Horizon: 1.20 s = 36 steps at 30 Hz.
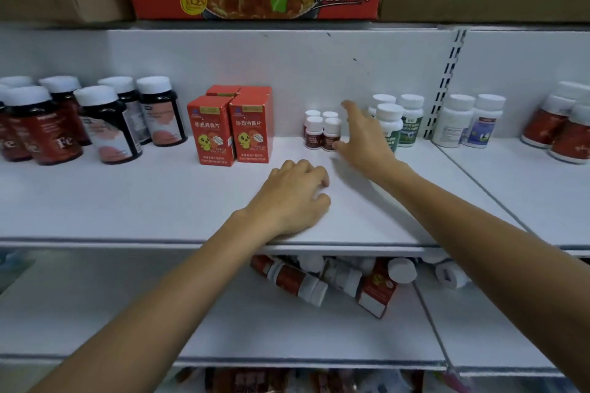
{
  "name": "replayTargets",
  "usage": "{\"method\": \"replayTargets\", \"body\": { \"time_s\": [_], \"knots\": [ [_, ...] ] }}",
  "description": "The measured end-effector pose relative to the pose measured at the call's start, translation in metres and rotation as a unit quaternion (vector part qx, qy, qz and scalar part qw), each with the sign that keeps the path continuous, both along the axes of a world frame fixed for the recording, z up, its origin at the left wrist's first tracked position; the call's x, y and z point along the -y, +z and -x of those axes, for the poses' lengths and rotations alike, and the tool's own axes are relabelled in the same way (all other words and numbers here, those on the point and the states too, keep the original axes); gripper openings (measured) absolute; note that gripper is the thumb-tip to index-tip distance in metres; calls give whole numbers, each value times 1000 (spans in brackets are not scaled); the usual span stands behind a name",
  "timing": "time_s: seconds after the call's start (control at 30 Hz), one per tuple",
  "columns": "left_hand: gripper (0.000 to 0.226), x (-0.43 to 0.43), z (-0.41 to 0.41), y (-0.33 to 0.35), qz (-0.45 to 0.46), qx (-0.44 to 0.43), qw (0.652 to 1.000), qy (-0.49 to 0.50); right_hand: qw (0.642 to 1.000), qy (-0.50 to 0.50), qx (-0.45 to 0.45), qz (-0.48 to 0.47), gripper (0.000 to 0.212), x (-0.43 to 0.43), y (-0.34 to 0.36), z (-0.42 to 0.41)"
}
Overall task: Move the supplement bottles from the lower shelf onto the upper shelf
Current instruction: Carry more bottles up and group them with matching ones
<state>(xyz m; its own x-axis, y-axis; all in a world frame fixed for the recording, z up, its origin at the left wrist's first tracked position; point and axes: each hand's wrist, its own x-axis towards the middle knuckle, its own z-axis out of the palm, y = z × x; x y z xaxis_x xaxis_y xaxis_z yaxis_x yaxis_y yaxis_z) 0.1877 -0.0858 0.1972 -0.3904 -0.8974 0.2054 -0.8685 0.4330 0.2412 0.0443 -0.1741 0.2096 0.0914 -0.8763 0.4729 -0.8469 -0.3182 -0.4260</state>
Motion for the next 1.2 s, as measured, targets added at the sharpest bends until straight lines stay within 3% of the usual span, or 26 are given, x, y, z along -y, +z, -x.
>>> {"method": "replayTargets", "body": {
  "time_s": [0.4, 0.53, 0.67, 0.77, 0.93, 1.2],
  "knots": [
    [24, -108, 33, -33, 115, -133, 982, 64, 1000, 25, 2, -1, 47, -127, -23, 51],
    [26, -131, 49, -48, 160, -151, 973, 69, 991, 54, 25, 121, 35, -166, -39, 72],
    [25, -136, 67, -75, 93, -131, 986, 38, 980, 63, 20, 186, 21, -198, -60, 93],
    [26, -135, 71, -95, 50, -136, 989, 39, 989, 47, 11, 137, 14, -212, -88, 107],
    [28, -140, 52, -131, 6, -126, 990, 63, 999, -17, 43, -26, 19, -213, -144, 124],
    [32, -120, 31, -169, -14, -52, 997, 54, 993, -50, 29, -105, 24, -171, -188, 132]
  ]
}}
